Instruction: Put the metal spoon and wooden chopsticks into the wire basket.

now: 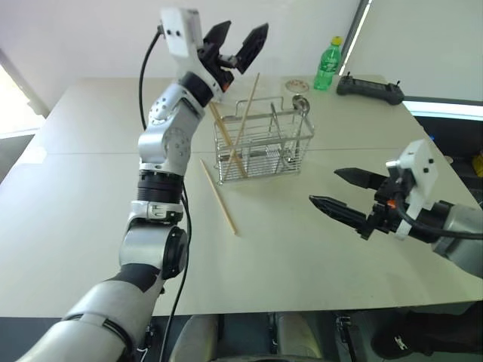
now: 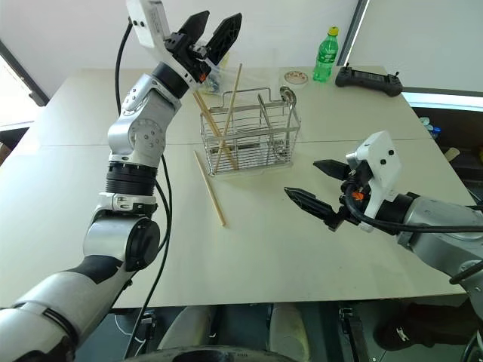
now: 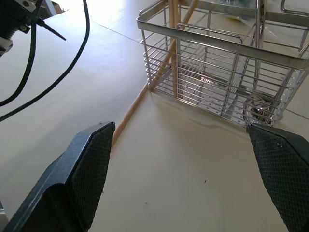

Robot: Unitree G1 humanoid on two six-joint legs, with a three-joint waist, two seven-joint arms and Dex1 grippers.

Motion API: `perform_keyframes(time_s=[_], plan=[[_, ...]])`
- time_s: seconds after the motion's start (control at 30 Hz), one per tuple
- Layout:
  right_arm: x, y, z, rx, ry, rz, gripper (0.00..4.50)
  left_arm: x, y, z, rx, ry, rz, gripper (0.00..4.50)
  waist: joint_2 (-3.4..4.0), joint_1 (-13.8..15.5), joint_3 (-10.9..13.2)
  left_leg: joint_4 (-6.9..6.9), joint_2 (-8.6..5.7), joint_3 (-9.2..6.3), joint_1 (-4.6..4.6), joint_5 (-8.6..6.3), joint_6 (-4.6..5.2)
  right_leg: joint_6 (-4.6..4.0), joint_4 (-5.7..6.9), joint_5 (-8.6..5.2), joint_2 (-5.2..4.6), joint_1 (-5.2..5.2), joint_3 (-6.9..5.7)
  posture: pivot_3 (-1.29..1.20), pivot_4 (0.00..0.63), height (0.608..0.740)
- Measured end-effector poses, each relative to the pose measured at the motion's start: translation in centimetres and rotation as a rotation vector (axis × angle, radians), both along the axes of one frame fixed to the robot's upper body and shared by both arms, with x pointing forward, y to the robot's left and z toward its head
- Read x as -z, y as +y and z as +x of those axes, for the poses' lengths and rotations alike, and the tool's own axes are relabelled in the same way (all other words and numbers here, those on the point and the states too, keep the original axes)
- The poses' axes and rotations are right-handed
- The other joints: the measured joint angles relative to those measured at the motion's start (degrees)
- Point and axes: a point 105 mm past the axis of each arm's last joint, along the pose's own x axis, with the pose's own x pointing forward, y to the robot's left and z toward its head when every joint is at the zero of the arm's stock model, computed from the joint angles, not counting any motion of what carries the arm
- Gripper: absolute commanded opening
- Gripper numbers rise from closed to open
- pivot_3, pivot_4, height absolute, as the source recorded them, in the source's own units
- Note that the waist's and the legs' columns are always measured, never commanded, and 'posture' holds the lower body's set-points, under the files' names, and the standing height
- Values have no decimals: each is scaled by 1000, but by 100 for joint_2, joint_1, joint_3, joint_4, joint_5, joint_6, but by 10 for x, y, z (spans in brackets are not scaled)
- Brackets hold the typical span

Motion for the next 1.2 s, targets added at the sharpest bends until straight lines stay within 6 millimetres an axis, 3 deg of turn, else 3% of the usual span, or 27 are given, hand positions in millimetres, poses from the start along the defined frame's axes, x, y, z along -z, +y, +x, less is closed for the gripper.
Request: perform_keyframes(time_s=[0.1,0.23,0.4,0.47,0.53,0.6,0.67,0.77,1.2], plan=[[-2,0,3,-5,-7,8,4500,-6,8,-2,-15,-3,3,4427,0,5,0,0,0,0,0,0,0,0,0,0,0,0,0,0,150,713],[3,1,6,-12,16,7,4500,-15,37,-2,-67,36,15,4427,0,-6,2,-1,0,-1,0,0,0,0,2,0,2,-3,0,0,150,713],[4,0,7,-12,15,-4,4500,-62,90,-9,-186,72,48,4427,2,-11,2,-3,0,-1,1,-2,3,1,2,-1,5,-3,0,0,150,713],[5,-1,8,-14,13,-10,4500,-69,105,-10,-233,142,66,4427,3,0,1,-2,0,-3,3,-2,3,2,2,-2,5,1,0,0,150,713],[8,-2,8,-13,18,-21,4500,-56,122,-5,-290,281,69,4427,6,3,-1,-2,-1,-4,12,-2,3,6,4,-4,5,10,0,0,150,713],[12,-2,8,-18,29,-31,4500,-23,129,2,-339,478,113,4427,5,8,0,1,-1,-10,13,-2,3,13,7,-8,5,13,-1,0,150,713],[13,-2,8,-21,33,-33,4500,31,130,4,-381,708,231,4427,3,-4,1,0,-1,-10,13,-2,2,9,8,-6,5,11,0,0,150,713],[14,-2,8,-22,31,-29,4500,74,126,2,-407,889,274,4427,-4,-2,5,-1,0,-13,4,-1,1,5,9,-4,7,-1,0,0,150,713],[20,11,7,-51,41,-3,4500,140,121,-11,-642,1247,186,4427,-4,9,4,-4,-3,-7,3,-3,-7,5,5,-3,4,-2,0,0,150,713]])
